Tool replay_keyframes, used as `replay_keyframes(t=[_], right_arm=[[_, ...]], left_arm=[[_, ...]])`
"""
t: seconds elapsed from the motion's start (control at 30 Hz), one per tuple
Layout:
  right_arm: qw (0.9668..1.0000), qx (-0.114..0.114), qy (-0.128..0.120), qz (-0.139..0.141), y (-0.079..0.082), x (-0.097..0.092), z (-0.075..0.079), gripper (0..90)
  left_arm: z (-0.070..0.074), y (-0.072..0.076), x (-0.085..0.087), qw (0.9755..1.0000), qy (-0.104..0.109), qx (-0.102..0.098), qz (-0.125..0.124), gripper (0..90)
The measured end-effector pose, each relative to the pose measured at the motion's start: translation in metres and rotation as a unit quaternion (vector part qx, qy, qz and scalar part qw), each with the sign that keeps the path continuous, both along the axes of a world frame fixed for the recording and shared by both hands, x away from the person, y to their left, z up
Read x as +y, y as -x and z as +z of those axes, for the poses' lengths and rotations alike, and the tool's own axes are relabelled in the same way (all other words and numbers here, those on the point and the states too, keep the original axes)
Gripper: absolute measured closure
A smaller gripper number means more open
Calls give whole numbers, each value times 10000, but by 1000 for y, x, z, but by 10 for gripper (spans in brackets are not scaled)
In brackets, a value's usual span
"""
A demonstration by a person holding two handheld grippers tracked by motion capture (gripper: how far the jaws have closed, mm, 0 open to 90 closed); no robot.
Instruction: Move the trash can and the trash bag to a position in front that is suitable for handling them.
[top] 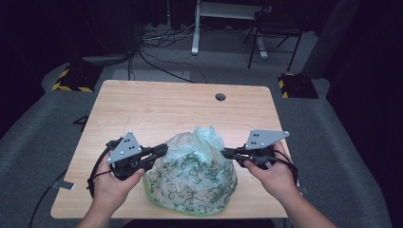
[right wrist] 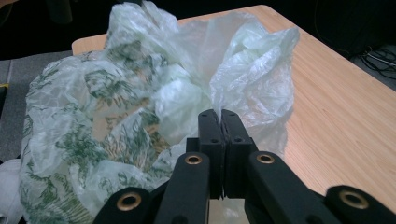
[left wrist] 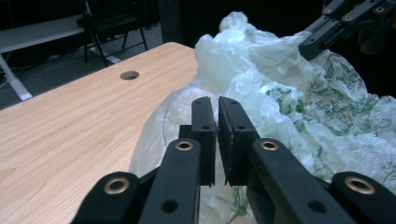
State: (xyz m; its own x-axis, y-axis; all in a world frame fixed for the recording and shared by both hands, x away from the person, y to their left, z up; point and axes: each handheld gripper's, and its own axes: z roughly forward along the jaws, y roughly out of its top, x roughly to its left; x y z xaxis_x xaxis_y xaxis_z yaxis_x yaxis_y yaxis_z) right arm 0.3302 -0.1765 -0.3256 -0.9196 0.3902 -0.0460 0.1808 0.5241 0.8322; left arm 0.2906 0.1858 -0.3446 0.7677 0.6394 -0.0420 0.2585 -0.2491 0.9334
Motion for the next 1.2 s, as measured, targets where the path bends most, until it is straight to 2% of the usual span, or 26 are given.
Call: replay_keyframes(t=[0.17, 0.33, 0.5, 0.6, 0.7, 0.8, 0.87, 0.93, 1.03, 1.07, 1.13, 1.2], right_arm=[[9999, -35, 94, -128, 3, -14, 0, 898], [9997, 59, 135, -195, 6, -26, -5, 898], [9993, 152, 155, -297, 6, -37, -13, 897], [9992, 218, 67, -333, 2, -39, -19, 896], [9993, 235, 0, -297, -1, -34, -23, 894], [9993, 228, -62, -273, -7, -24, -26, 893], [9993, 234, -69, -273, -11, -19, -28, 893], [9992, 238, -85, -302, -13, -18, -29, 894], [9993, 165, -135, -313, -11, -20, -25, 894], [9993, 124, -149, -323, -10, -20, -23, 894], [9993, 48, -148, -349, -8, -21, -19, 893], [9993, -5, -116, -349, -5, -19, -17, 893]], left_arm=[[3, 7, 3, 10000, 50, -14, -48, 899], [4, 12, 4, 9999, -115, -60, -28, 900], [-3, 4, 10, 9997, -184, 51, 135, 900], [-12, -5, 12, 9993, -233, 193, 238, 900], [-23, -19, 14, 9986, -126, 363, 355, 900], [-30, -29, 12, 9981, -42, 450, 415, 900], [-34, -32, 11, 9980, 72, 526, 345, 900], [-33, -28, 12, 9982, 241, 474, 261, 899], [-23, -19, 14, 9969, 639, 364, 268, 706], [-19, -15, 15, 9963, 759, 273, 285, 650], [-8, -8, 16, 9957, 866, 139, 287, 568], [4, 2, 12, 9957, 915, -24, 117, 507]])
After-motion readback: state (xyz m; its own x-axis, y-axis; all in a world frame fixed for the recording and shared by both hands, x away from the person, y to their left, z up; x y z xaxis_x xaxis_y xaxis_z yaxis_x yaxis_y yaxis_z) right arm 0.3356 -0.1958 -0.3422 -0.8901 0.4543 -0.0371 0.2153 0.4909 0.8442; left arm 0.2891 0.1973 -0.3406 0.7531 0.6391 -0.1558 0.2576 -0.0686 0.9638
